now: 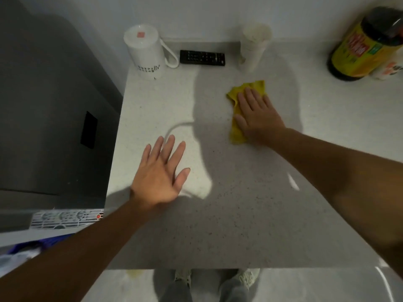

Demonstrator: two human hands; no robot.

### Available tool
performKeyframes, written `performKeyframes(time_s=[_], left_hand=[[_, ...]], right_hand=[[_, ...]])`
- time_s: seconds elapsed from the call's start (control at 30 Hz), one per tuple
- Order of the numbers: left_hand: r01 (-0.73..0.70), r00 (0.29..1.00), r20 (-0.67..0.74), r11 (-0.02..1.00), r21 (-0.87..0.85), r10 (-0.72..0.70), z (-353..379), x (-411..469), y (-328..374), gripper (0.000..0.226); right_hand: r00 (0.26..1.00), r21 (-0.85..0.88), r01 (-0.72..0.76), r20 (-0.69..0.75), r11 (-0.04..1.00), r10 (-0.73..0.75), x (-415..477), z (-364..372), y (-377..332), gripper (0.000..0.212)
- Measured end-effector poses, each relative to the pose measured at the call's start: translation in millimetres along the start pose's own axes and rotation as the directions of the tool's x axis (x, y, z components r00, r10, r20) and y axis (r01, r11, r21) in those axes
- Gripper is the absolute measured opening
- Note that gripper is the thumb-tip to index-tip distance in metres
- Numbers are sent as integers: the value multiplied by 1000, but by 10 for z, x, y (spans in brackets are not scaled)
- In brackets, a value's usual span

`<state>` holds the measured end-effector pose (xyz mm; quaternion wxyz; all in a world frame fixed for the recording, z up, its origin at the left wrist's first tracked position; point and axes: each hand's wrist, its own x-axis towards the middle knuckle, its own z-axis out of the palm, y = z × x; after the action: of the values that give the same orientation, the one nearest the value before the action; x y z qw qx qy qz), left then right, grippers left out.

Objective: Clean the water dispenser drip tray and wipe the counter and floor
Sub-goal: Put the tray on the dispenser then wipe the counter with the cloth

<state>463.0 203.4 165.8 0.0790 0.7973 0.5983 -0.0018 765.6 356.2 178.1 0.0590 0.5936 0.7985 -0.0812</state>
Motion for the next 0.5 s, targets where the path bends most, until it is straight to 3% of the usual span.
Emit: performKeyframes(time_s=[0.07, 0.13, 0.33, 0.5], left_hand=[[20, 1000, 23, 1000, -2, -19, -57, -24, 16, 73], [25, 999, 40, 999, 21, -26, -109, -60, 50, 71], [4, 999, 36, 999, -52, -2, -202, -119, 70, 67], [13, 1000, 10, 994, -111, -12, -185, -82, 56, 64]], right_hand=[[993, -13, 120, -11, 993, -120, -432, 51, -189, 80], [991, -13, 131, -29, 991, -131, -1034, 161, -443, 75], [974, 119, -223, -12, 967, 226, -2463, 548, -1438, 76], [935, 162, -341, -45, 926, 353, -1937, 372, -1469, 75]])
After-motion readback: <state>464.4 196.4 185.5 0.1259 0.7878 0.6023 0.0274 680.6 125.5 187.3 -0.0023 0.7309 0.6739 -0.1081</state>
